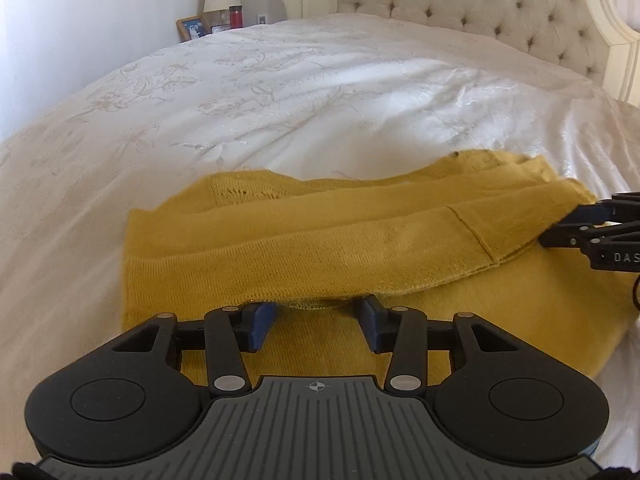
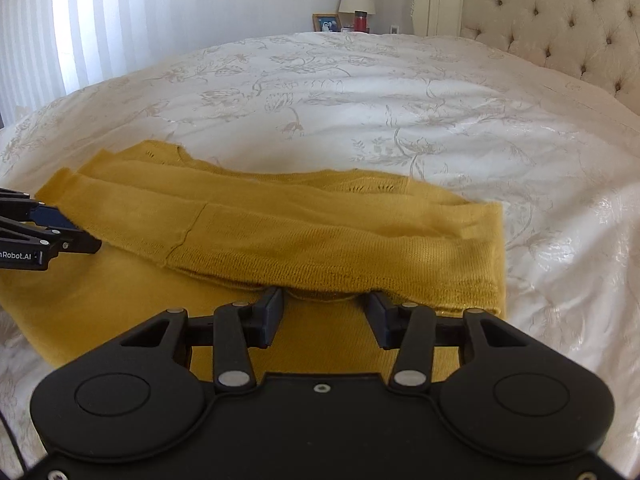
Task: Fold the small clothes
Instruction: 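Lower the hem onto the collar and open both grippers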
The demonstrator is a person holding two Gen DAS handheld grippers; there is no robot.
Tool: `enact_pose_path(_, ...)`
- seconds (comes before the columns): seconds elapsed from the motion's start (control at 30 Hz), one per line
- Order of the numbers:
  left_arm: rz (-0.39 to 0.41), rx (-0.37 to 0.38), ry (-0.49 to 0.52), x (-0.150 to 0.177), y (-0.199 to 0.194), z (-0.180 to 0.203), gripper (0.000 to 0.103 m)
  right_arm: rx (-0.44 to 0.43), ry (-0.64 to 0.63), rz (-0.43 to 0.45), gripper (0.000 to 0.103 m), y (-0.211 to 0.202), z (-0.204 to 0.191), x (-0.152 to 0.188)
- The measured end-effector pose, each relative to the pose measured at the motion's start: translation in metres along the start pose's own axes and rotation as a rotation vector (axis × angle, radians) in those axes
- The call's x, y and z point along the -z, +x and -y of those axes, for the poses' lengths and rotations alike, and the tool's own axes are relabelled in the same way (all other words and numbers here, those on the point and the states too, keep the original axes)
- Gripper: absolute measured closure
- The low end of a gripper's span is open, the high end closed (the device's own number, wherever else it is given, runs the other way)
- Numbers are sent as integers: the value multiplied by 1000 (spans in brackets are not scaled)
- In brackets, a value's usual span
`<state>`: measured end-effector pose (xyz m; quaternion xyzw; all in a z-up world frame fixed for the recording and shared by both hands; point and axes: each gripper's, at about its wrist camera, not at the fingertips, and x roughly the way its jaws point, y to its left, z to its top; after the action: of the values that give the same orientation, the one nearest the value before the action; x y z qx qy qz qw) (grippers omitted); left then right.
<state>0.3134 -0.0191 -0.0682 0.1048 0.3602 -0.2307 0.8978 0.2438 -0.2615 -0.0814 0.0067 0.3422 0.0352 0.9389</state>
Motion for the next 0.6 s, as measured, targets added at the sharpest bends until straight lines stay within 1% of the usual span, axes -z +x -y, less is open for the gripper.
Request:
enact_pose_path(0.17, 0, -24, -12, -27, 22, -13, 60, 31, 88, -9, 49, 29, 23, -30)
enact_pose_path(0.33, 1, -70, -67, -42, 39, -30, 60, 47, 184, 3, 49, 44, 46, -43)
enact_pose_path(0.4, 3, -107, -76, -46, 42, -34, 60, 54, 229, 11, 49, 45, 54, -44)
enact_pose_path(0.47, 1, -124, -96, -48, 40, -37, 60, 72, 265, 16, 49, 45, 61, -44)
enact_pose_path(0.53, 4, -118, -120, -47, 32, -38, 60, 91, 290, 42, 49, 38, 65, -42)
enact_pose_path(0.6, 12, -96, -122, -44, 21, -34, 60, 95, 287, 74, 49, 26, 63, -41)
